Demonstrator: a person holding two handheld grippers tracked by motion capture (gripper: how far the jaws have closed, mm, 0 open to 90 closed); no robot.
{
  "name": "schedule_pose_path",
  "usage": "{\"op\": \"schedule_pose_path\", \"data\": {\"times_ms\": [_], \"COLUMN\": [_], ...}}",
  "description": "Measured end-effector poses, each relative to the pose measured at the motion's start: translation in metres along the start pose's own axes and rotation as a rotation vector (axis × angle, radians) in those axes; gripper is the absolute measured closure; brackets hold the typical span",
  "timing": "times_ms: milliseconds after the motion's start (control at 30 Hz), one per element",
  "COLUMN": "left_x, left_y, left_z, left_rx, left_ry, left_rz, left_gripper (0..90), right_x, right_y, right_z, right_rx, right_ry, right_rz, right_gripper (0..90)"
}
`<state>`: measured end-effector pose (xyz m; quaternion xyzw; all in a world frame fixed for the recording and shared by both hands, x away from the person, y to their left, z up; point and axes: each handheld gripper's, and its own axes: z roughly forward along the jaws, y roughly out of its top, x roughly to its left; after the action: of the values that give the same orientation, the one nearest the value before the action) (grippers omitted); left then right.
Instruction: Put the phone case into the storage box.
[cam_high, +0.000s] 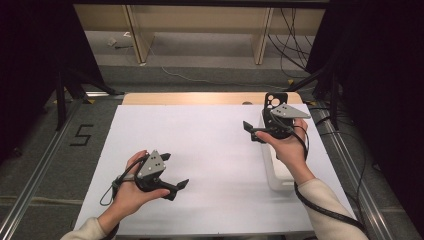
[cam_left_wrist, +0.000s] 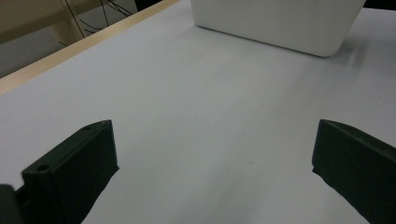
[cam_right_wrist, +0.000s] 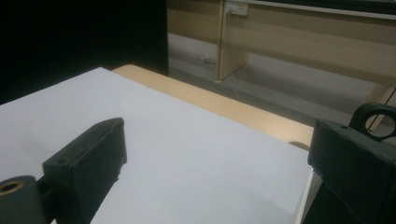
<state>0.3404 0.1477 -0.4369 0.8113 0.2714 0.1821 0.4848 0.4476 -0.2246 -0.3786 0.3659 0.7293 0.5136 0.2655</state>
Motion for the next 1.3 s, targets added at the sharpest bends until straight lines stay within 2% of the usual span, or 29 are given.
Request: {"op": "schedule_pose_path", "data": {"times_ms": [433, 1300], "left_x": [0.000, 0.001], "left_y": [0.000, 0.000], "left_z": [0.000, -0.001], "left_rx": [0.000, -0.001], "left_ry": [0.000, 0.004], "left_rz": [-0.002, -0.001], "left_gripper": [0.0, 0.0], "right_x": [0.011, 0.028], "right_y": [0.000, -0.011], "right_z": [-0.012, -0.028], "right_rx": [-0.015, 0.000], "right_ry": [0.028, 0.075], "right_rz": [-0.002, -0.014], "right_gripper": [6.1, 7.7]}}
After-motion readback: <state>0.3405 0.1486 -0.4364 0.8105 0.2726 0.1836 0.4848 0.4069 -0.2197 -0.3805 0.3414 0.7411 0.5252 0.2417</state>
